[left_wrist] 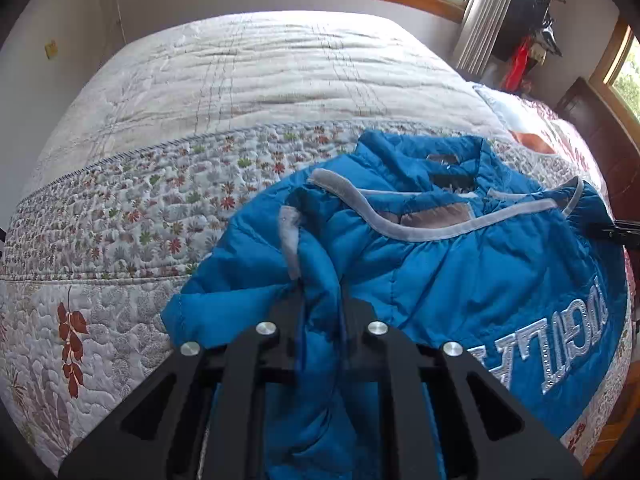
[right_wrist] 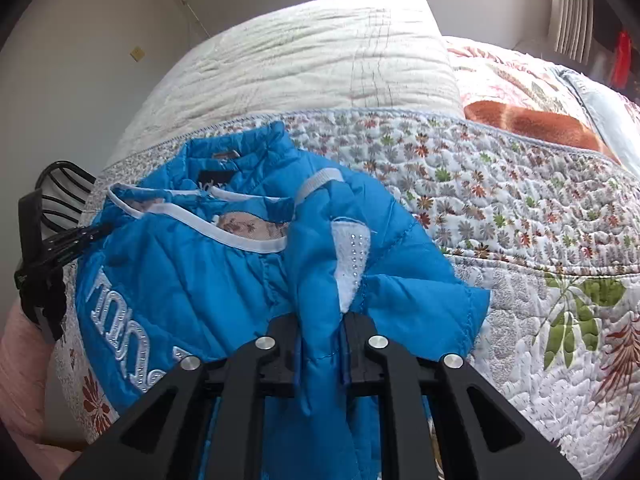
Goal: Fold large clothes
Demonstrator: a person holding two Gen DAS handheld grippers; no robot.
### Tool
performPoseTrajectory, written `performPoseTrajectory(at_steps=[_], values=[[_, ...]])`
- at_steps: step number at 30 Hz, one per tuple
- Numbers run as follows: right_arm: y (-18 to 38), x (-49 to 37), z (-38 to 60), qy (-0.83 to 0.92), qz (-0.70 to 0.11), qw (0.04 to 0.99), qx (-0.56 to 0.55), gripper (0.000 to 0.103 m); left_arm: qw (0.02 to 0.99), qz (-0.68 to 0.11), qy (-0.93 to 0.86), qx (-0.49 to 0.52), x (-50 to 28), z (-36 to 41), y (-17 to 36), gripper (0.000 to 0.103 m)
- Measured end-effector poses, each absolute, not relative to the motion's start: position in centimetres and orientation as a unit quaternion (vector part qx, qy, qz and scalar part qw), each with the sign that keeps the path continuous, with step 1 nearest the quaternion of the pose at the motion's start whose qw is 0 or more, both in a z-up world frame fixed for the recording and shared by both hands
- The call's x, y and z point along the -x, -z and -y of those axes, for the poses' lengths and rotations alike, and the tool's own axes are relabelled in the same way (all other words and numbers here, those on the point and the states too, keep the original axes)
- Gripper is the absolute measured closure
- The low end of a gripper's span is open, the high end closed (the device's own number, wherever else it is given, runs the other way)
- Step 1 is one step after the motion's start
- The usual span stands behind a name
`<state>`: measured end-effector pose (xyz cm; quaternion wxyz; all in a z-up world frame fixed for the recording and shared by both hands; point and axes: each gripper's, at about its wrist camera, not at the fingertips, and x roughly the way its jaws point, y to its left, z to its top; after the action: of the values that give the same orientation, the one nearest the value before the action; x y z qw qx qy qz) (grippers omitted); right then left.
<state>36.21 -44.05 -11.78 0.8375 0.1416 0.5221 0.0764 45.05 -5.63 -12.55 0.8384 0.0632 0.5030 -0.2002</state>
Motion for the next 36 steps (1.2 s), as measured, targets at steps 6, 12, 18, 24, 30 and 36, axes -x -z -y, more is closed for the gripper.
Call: performPoseTrajectory(at_steps=[6, 12, 18, 24, 30, 36], values=[[6.6, -36.4, 45.8, -0.089, -0.466, 0.861, -0.181, 0.093, 0.884, -0.426, 0.192, -0.032, -44.2, 5.1, 6.9, 0.098], [7.9, -41.5, 48.0, -0.049, -0.481, 0.846, -0.222, 0.093, 0.893, -0.420, 0.163, -0.017, -48.7, 6.2, 5.7, 0.097], [14.6, -44.7, 48.7, -0.017, -0.532, 0.812, -0.238, 0.093, 0.853, -0.502, 0.137, -0.038, -52.7, 6.8, 13.0, 0.096], [19.2, -45.4, 49.0, -0.006, -0.553, 0.792, -0.260, 0.086, 0.837, -0.528, 0.133, -0.044, -53.4, 6.6, 16.8, 0.089], [17.6, -44.0, 49.1, 0.027, -0.545, 0.800, -0.250, 0.063, 0.825, -0.550, 0.129, -0.017, -54.0, 5.3, 16.4, 0.079], [13.5, -36.6, 50.3, -0.016, -0.508, 0.821, -0.261, 0.056, 0.835, -0.531, 0.142, 0.030, -49.7, -0.1, 11.9, 0.061]])
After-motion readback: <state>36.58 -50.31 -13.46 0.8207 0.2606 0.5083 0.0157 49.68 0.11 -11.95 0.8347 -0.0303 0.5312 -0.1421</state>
